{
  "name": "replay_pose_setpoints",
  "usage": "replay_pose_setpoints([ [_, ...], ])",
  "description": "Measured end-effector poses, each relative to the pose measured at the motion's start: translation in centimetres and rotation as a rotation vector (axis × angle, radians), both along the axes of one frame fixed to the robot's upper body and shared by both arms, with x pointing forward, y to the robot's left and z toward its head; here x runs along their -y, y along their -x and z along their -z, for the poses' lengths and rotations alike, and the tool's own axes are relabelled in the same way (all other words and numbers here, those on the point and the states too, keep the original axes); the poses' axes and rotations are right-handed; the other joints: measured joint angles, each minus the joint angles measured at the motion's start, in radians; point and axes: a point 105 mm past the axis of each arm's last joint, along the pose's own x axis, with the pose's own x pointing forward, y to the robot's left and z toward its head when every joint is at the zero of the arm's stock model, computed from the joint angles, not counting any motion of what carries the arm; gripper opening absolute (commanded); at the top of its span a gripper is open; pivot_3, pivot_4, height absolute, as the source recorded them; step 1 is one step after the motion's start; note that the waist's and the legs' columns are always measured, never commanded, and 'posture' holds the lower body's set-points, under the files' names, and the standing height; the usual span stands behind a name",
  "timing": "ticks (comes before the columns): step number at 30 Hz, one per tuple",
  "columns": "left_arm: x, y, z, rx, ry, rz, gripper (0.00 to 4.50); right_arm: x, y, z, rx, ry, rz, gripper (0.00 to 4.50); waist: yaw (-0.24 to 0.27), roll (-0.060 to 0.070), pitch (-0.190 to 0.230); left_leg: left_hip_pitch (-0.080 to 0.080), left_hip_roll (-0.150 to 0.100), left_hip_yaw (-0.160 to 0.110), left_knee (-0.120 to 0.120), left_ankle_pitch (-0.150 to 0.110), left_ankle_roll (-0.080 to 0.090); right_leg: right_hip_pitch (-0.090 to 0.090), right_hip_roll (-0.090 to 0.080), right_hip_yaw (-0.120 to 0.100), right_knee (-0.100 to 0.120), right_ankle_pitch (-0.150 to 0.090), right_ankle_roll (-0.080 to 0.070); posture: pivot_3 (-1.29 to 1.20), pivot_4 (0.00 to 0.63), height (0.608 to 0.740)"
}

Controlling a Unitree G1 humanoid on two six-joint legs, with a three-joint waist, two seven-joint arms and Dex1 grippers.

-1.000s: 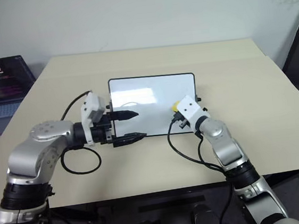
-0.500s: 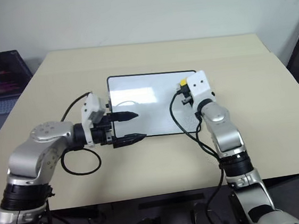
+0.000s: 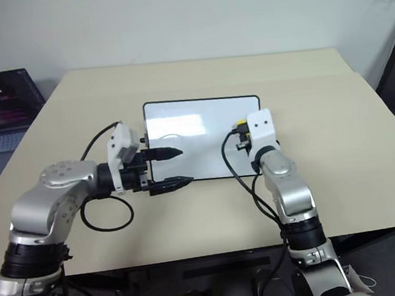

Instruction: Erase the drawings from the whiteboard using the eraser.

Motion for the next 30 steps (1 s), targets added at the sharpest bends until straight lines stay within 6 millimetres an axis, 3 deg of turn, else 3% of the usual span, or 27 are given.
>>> replay_pose_setpoints([
  [5,0.0,0.0,0.0,0.000,0.000,0.000,4.50,-0.4,0.8,1.3,-0.063,-0.028,-0.014,1.29,-0.001,-0.001,-0.001,0.011,0.000,0.001,-0.001,0.000,0.000,0.010,0.000,0.001,-0.001,-0.004,-0.006,0.00,0.150,0.740],
  [12,0.0,0.0,0.0,0.000,0.000,0.000,4.50,-1.6,1.9,1.7,-0.106,-0.003,-0.121,1.29,-0.004,-0.001,-0.001,0.011,0.000,0.002,-0.001,0.000,0.000,0.009,0.000,0.002,-0.001,-0.004,-0.006,0.00,0.150,0.740],
  [16,0.0,0.0,0.0,0.001,0.000,0.002,4.50,-3.5,3.8,1.8,-0.118,0.075,-0.324,1.29,-0.002,0.002,0.002,0.003,0.000,0.002,-0.002,0.000,0.000,0.002,0.000,0.001,-0.001,-0.002,-0.001,0.00,0.150,0.740],
  [20,0.0,0.0,0.0,0.000,0.000,0.002,4.50,-4.3,5.7,0.3,-0.064,0.142,-0.466,1.28,0.000,0.003,0.002,-0.011,0.000,-0.001,-0.001,0.000,0.000,-0.010,0.000,-0.001,-0.001,-0.002,0.000,0.00,0.150,0.740],
  [25,0.2,0.5,0.1,-0.010,0.002,0.036,4.50,-1.7,7.0,-2.0,0.020,0.204,-0.456,1.28,0.006,0.003,0.002,-0.017,0.000,-0.003,-0.001,-0.001,-0.001,-0.011,-0.001,-0.004,-0.006,-0.002,0.000,0.00,0.150,0.740],
  [30,0.3,1.5,0.6,-0.028,-0.027,0.084,4.50,0.9,8.2,-1.8,-0.030,0.218,-0.415,1.28,0.006,0.003,0.002,-0.017,-0.001,-0.004,-0.001,-0.001,-0.001,-0.011,-0.001,-0.005,-0.006,-0.002,0.000,0.00,0.150,0.740],
])
